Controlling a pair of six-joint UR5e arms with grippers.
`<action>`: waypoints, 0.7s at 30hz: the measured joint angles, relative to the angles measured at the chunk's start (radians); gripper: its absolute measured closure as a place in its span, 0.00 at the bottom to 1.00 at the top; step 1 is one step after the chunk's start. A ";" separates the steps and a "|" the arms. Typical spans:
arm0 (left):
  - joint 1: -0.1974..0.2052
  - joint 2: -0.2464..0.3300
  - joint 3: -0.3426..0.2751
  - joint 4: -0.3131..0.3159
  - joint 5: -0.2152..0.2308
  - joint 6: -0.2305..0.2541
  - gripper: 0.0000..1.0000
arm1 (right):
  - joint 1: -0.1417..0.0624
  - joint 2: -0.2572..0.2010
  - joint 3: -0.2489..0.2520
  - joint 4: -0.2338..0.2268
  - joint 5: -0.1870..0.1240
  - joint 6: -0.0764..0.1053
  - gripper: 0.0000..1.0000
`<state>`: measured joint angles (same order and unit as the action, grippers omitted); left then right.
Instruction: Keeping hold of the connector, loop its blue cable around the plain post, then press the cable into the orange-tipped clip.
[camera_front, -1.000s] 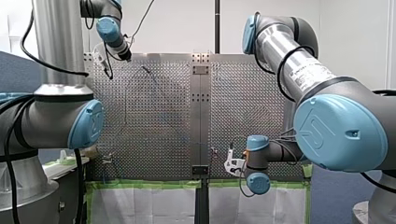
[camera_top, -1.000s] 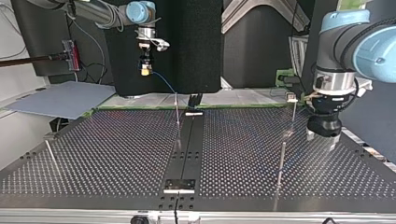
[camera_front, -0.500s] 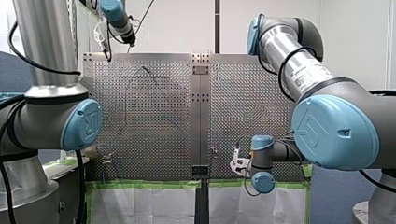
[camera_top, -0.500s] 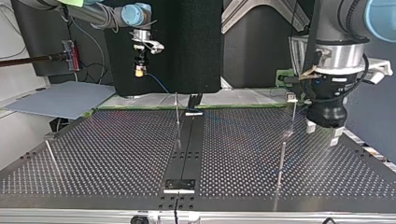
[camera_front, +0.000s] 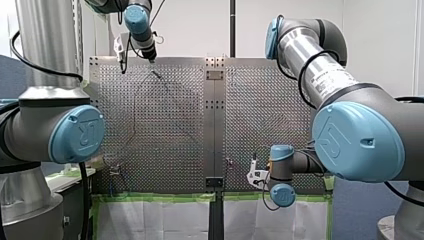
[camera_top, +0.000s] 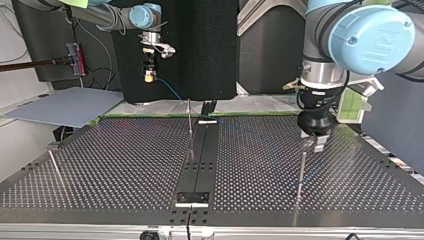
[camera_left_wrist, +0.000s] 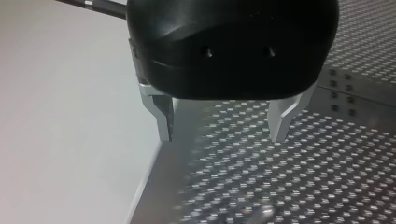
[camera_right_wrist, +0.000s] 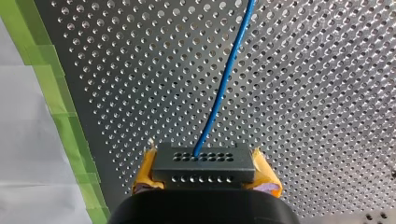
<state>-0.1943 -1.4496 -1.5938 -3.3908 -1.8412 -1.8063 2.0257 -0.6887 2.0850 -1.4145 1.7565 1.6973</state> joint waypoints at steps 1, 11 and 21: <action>-0.012 -0.012 0.001 0.001 -0.012 0.012 0.00 | 0.000 0.000 0.000 0.000 0.000 0.000 1.00; -0.114 -0.077 0.004 0.004 -0.114 0.114 0.00 | 0.000 0.000 0.000 -0.001 -0.005 0.000 1.00; -0.214 -0.089 0.008 0.008 -0.214 0.214 0.00 | 0.004 0.000 0.000 0.000 -0.006 0.000 1.00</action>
<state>-0.4085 -1.5390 -1.5861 -3.3830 -2.0555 -1.5921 2.0298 -0.6886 2.0850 -1.4141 1.7504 1.6969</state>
